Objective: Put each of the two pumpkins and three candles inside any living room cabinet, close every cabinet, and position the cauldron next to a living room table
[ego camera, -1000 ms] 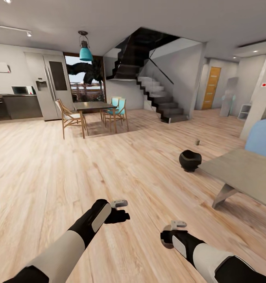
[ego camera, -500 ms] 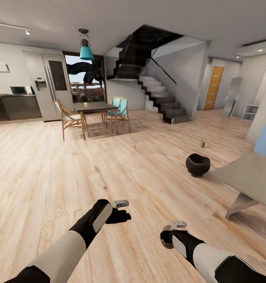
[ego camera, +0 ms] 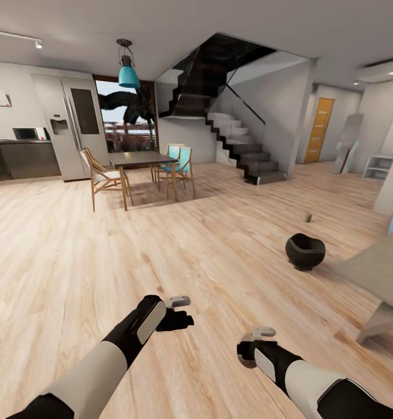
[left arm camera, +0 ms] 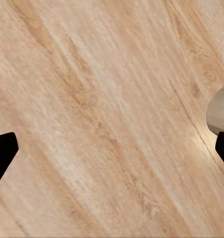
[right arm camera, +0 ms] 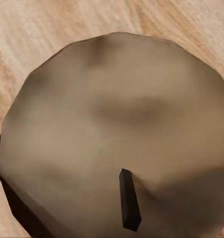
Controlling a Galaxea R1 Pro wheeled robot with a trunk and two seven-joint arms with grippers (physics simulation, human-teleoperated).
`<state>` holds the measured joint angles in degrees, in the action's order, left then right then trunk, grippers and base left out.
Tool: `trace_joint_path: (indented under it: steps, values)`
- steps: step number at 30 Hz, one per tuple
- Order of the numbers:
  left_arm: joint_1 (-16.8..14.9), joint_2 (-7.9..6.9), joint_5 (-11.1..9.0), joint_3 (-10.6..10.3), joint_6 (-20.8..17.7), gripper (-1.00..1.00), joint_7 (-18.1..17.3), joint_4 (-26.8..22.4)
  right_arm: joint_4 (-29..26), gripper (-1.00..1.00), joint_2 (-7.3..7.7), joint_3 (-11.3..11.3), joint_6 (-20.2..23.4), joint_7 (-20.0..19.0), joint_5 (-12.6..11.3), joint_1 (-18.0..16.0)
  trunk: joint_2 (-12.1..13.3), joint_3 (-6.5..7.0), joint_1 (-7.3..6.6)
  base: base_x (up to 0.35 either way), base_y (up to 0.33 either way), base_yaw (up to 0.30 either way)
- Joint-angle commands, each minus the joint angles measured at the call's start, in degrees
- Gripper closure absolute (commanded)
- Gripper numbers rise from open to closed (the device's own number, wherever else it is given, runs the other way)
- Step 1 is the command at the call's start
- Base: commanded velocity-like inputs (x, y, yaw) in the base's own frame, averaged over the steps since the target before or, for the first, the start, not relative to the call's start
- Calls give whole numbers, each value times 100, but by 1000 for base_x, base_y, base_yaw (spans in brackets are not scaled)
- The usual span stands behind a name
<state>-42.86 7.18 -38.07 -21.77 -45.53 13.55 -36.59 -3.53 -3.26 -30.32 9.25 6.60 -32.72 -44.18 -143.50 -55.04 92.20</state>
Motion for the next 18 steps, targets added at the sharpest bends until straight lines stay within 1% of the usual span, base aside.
trace_joint_path:
  steps: [1, 5, 8, 18]
  values:
    - [-3, -4, -60, -20, -9, -100, 52, -6, -14, 100, 1, -53, 32, 34, -41, -3, -2, -6, 2, 297, 150, 0]
    - [-3, 2, -60, -20, -9, -100, 52, -5, -10, 100, 1, -53, 30, 34, -41, -3, -2, -6, 2, 297, 148, 0]
    - [-3, 32, -57, -20, -5, -100, 52, 85, -9, 100, 1, -53, 31, 34, -41, -3, -2, -6, 2, 299, 139, 0]
    - [-3, 46, -56, -20, 0, -100, 52, 142, -7, 100, 1, -53, 30, 34, -41, -3, -2, -6, 2, 303, 124, 0]
